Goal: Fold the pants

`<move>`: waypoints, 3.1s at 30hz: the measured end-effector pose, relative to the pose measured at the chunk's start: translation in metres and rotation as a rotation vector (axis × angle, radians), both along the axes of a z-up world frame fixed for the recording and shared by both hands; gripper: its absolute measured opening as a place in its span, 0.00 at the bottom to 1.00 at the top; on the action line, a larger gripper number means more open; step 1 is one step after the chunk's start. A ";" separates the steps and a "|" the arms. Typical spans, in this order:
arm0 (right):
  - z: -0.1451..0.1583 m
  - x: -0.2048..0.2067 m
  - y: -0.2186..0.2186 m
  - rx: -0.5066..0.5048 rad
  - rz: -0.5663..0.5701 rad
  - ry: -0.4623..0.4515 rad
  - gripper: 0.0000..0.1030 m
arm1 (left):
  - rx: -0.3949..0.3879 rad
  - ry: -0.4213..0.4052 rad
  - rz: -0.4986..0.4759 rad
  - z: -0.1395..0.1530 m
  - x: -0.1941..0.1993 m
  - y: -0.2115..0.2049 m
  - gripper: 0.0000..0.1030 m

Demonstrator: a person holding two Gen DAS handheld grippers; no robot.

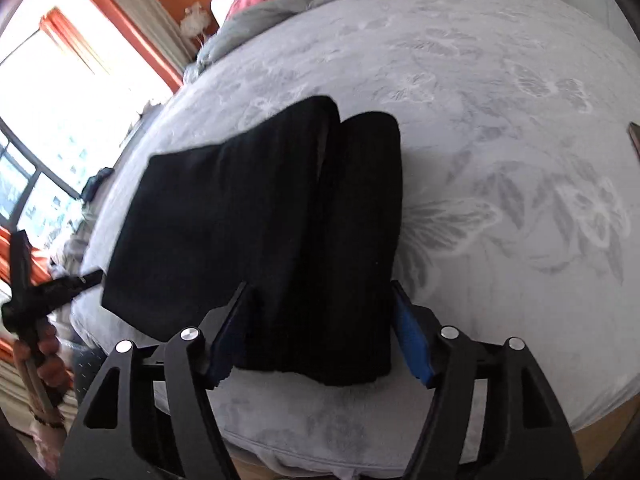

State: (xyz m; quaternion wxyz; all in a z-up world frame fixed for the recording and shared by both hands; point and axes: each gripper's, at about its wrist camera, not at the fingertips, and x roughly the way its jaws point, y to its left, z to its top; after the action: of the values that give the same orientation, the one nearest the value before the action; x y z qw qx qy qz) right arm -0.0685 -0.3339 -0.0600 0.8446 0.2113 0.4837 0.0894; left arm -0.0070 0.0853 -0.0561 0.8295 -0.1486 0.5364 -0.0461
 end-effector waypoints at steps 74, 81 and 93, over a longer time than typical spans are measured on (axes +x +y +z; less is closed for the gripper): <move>0.014 0.046 0.004 -0.114 -0.018 -0.013 0.72 | -0.212 0.025 -0.071 -0.018 0.026 -0.045 0.78; -0.024 0.054 -0.004 0.187 -0.077 0.065 0.40 | -0.418 0.081 -0.086 -0.034 0.040 -0.038 0.26; 0.022 0.007 0.024 -0.095 -0.041 -0.043 0.49 | -0.172 0.044 -0.049 -0.004 -0.025 -0.006 0.33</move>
State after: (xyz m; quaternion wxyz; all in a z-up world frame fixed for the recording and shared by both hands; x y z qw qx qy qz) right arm -0.0614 -0.3103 -0.0377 0.8654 0.1789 0.4649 0.0537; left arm -0.0316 0.0791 -0.0605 0.8003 -0.2072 0.5520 -0.1090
